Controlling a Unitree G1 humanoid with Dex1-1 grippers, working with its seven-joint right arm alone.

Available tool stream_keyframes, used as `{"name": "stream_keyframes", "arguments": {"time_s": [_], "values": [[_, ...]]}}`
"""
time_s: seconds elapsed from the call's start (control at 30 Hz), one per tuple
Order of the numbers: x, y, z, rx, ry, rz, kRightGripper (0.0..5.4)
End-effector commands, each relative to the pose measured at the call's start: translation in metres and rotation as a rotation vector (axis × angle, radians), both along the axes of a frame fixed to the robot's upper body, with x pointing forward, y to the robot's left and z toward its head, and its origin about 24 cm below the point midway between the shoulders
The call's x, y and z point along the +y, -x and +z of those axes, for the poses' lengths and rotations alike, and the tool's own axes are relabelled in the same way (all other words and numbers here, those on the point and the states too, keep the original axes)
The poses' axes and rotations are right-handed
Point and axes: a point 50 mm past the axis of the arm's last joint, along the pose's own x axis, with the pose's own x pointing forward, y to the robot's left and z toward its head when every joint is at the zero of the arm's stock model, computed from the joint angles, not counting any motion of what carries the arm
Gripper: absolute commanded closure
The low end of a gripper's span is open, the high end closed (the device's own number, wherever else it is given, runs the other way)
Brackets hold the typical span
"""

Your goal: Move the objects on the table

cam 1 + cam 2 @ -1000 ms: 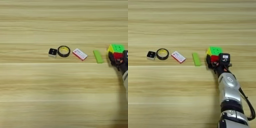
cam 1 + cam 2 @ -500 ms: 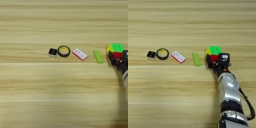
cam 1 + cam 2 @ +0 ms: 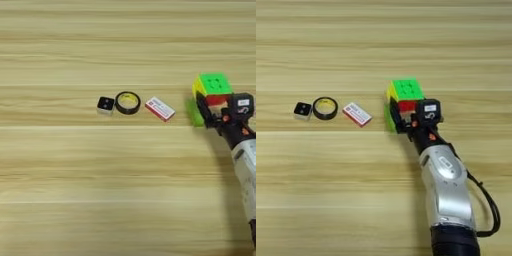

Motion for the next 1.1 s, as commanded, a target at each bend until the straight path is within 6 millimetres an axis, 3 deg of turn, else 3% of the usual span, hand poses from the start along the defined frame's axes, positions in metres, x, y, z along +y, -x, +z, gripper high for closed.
{"name": "stream_keyframes", "arguments": {"time_s": [0.03, 0.17, 0.47, 0.7, 1.1], "values": [[0.031, 0.005, 0.028, -0.106, 0.022, 0.137, 2.09], [0.063, 0.015, 0.026, -0.081, -0.014, 0.283, 2.09], [0.118, 0.023, -0.001, 0.048, -0.064, 0.494, 2.09], [0.139, 0.028, -0.013, 0.100, -0.078, 0.586, 2.09], [0.155, 0.040, -0.028, 0.158, -0.092, 0.657, 2.09]]}}
